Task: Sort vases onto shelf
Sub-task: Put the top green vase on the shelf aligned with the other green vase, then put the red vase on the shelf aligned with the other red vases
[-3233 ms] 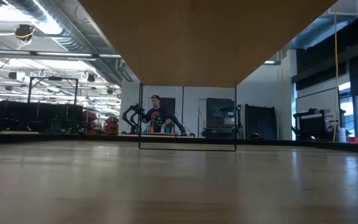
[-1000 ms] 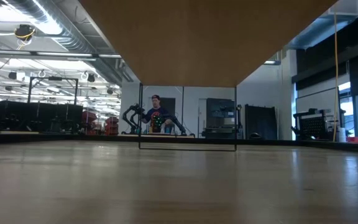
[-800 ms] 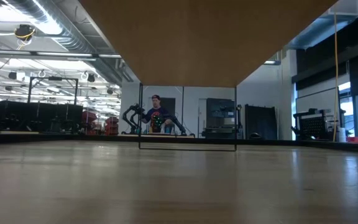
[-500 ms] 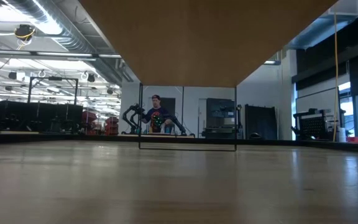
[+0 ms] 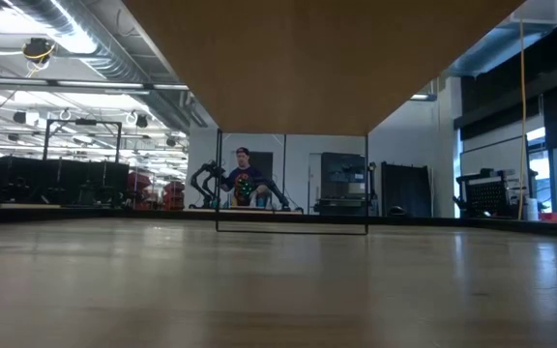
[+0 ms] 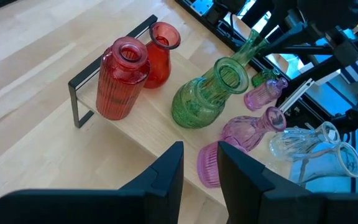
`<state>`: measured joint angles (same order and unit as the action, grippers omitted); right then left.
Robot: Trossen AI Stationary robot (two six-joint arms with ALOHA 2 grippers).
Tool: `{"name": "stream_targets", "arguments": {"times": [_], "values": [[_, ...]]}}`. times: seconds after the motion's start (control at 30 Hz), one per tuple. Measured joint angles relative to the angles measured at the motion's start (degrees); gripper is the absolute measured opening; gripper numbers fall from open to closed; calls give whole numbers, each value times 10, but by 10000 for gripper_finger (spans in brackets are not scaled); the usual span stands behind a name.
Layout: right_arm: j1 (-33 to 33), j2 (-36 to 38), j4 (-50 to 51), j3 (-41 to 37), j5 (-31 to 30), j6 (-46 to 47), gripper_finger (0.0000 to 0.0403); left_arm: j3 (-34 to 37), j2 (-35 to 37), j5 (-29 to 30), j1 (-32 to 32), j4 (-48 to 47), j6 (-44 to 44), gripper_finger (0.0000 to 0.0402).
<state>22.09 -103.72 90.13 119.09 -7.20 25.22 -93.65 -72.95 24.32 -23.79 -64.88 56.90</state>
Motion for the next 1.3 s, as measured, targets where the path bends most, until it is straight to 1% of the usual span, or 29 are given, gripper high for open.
{"name": "stream_targets", "arguments": {"times": [0.4,0.5,0.63,0.7,0.8,1.03,1.17,1.3], "values": [[0,0,-1,1,3,-2,69,0,0,0,0,0,-3,90],[0,0,-2,23,-1,-9,69,0,0,0,0,0,-3,90],[-4,2,-2,63,-23,-13,69,0,0,2,0,0,-4,90],[-9,2,-2,75,-21,-13,69,0,-2,4,0,0,-4,90],[-16,2,-1,78,-9,-13,69,0,-6,3,0,0,-5,90],[-15,2,-1,74,-12,-9,69,0,-26,-12,0,-1,-6,90],[-15,2,-1,74,-22,7,69,0,-42,-15,0,-2,-39,90],[-15,2,-1,74,-51,49,69,0,-58,-41,0,-6,-78,90]]}}
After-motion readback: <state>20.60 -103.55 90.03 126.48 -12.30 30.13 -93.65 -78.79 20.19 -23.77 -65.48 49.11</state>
